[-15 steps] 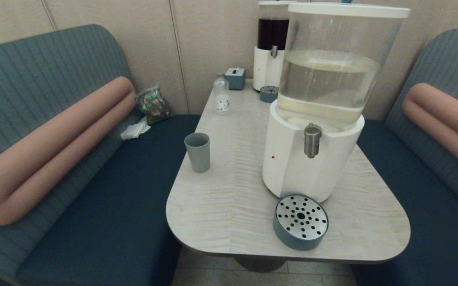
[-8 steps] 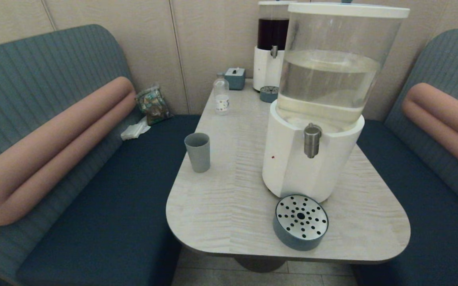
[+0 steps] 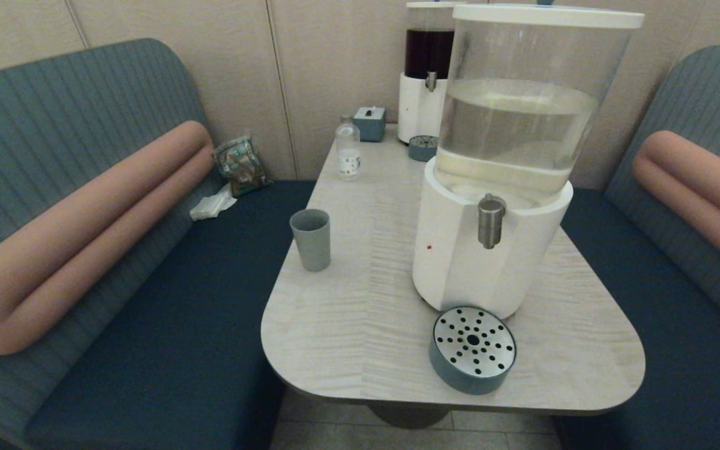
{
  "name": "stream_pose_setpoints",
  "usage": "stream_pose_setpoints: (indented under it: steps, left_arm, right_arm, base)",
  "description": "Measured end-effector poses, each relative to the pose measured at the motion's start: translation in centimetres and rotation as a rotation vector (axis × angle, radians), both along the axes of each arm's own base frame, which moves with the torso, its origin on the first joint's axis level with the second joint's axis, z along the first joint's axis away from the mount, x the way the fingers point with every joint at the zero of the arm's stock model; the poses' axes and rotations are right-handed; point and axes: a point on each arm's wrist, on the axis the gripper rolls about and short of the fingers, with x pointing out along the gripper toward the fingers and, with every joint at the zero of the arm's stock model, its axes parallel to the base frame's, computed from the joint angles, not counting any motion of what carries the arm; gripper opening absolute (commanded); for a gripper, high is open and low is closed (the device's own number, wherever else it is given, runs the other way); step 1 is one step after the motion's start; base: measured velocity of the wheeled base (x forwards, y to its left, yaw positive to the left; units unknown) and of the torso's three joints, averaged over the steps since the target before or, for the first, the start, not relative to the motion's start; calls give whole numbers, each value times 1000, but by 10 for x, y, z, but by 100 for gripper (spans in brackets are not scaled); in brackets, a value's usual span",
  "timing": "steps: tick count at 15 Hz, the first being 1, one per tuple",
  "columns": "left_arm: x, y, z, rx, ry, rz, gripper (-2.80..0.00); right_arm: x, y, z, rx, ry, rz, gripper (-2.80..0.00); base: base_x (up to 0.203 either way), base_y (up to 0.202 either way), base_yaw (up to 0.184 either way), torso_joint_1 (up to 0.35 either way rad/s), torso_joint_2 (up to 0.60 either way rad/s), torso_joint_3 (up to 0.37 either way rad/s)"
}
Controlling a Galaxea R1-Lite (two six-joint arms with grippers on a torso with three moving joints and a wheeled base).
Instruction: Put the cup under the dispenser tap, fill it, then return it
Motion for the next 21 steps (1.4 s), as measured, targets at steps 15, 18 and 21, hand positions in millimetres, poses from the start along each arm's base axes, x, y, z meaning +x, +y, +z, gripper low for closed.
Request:
stream_pose_setpoints:
  steps: [15,18,21]
  left_arm:
    - [0,0,0,0,-1,0,-280]
    - [0,0,0,-3,-2,0,-280]
    - [0,0,0,-3,-1,1,-280]
  right_arm:
    - [0,0,0,0,0,0,-280]
    - [0,0,0,1,0,-1,-280]
    - [0,0,0,0,0,0,-280]
  base:
    - [0,0,0,0,0,0]
    - [0,0,0,0,0,0]
    - [0,0,0,0,0,0]
